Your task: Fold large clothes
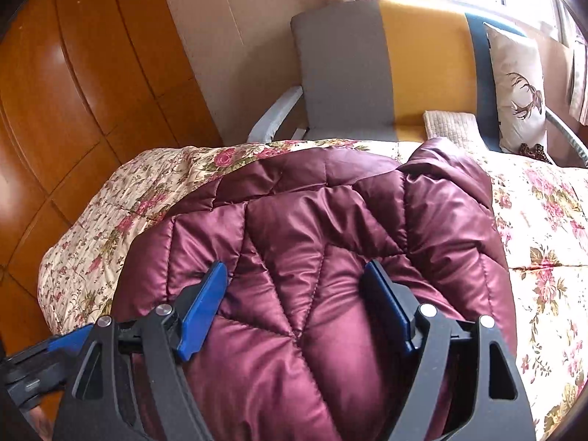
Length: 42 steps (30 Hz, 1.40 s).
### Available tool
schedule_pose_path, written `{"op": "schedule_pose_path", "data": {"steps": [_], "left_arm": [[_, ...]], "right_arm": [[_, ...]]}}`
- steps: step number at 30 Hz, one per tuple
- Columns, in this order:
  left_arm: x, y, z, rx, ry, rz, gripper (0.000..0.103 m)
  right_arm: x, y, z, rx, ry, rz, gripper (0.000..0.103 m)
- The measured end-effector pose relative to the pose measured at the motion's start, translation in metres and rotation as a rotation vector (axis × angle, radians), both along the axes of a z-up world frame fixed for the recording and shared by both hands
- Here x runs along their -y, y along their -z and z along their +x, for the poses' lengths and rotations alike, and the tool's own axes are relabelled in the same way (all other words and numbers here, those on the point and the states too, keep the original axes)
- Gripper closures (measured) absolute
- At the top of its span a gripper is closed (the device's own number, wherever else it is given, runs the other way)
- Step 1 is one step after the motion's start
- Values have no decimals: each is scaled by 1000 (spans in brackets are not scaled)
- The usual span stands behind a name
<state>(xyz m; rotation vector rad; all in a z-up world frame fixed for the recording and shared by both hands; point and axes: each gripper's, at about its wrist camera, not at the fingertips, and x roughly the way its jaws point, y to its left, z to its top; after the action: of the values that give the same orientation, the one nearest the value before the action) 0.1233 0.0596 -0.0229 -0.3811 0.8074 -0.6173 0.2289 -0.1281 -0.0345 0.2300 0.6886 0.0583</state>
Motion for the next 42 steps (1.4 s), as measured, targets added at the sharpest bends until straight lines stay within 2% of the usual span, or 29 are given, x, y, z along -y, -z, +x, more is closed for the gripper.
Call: {"op": "schedule_pose_path", "data": {"steps": [1,3,7,11,12,13,16,19,23,25,28,31,33,36,42], "left_arm": [[3,-4,-4,12,-6,21,34],[15,-8,-11,43,-21,115,34],[36,8,-13,63,-27,275,31],[27,16,-14,67,-41,257,31],[24,19,-15,68,-43,250,32],[22,20,-15,68,-43,245,32],[13,27,-14,63,-43,214,32],[9,33,-14,59,-36,192,32],[7,38,-13,53,-28,173,32],[5,42,-12,45,-23,161,32],[0,52,-9,31,-20,150,32],[-3,56,-7,20,-21,115,32],[2,48,-10,44,-29,138,33],[7,37,-15,73,-33,170,33],[13,31,-19,104,-33,210,33]], "right_arm": [[4,-2,0,-6,-5,26,26],[14,-6,2,-16,-17,77,25],[38,-18,-1,-19,-58,227,21],[63,-32,-15,18,-90,387,16],[69,-37,-21,34,-95,409,11],[74,-42,-31,51,-90,399,8],[83,-50,-50,61,-93,344,7],[77,-51,-70,53,-82,150,7],[58,-32,-77,-19,-94,18,8],[44,-21,-80,-19,-81,-40,8],[36,-7,-76,-32,-72,-73,8],[43,-10,-77,-36,-88,-52,7],[50,-14,-79,-26,-103,-13,4],[82,-19,-87,-4,-103,156,2],[154,8,-88,-61,-54,379,2]]}}
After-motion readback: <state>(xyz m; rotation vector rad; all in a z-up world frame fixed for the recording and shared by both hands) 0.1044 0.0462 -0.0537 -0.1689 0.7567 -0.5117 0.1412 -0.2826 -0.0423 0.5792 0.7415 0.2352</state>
